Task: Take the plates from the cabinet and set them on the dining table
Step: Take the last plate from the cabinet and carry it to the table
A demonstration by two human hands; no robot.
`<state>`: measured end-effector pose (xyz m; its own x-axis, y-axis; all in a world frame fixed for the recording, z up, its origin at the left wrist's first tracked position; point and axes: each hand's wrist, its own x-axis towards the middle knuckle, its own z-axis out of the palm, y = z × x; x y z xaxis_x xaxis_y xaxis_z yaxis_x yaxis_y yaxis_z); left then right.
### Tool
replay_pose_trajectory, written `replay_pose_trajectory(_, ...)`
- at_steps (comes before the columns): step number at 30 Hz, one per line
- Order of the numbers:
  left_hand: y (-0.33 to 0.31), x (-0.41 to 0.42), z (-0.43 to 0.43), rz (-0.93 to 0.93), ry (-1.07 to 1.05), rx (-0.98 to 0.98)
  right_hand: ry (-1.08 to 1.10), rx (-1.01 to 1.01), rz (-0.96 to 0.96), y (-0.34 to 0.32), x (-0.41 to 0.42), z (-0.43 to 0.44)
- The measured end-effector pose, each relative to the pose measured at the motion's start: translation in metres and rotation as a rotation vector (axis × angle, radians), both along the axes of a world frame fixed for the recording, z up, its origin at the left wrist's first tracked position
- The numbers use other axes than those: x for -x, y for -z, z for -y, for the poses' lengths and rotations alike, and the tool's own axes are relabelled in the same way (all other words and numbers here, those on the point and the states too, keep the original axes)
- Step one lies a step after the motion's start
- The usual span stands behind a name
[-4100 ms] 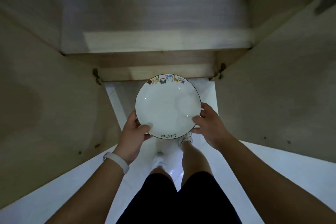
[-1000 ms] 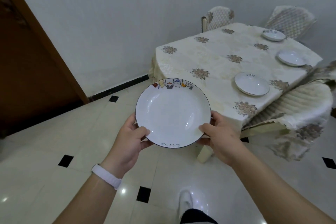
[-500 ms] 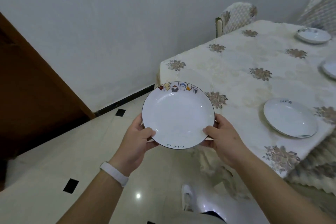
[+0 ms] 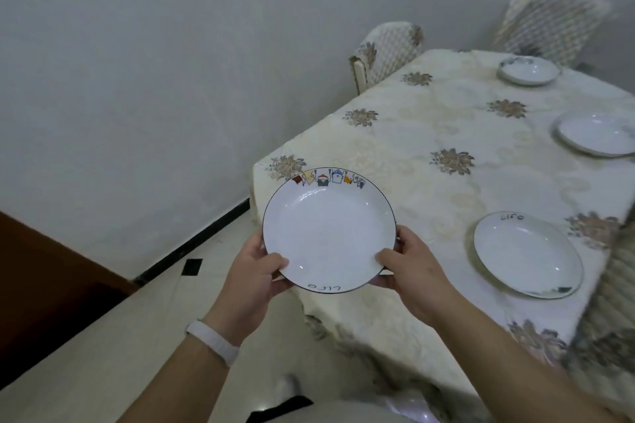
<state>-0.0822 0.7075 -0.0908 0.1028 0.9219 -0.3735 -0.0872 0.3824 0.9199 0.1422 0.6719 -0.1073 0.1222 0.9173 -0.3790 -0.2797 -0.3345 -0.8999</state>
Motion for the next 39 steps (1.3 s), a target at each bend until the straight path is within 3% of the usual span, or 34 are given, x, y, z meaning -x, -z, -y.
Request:
replay_pose_trajectory(10,0.035,-0.002,-0.109,0.049,0.209,0.063,0.245,0.059,0.074,0.013,0.009,-0.052)
replay_pose_trajectory(21,0.055,0.026,-0.22,0.071,0.509,0.133,0.555,0.172,0.081,0.035,0.079,-0.102)
replay_pose_trajectory(30,0.069,0.005,-0.246,0.028,0.725,0.167,0.762,0.226,0.087,0.048,0.094,-0.093)
replay_pose_trajectory(39,0.099,-0.03,-0.245,-0.106,0.811,0.214,0.824,0.347,0.062,0.091,0.078,-0.075)
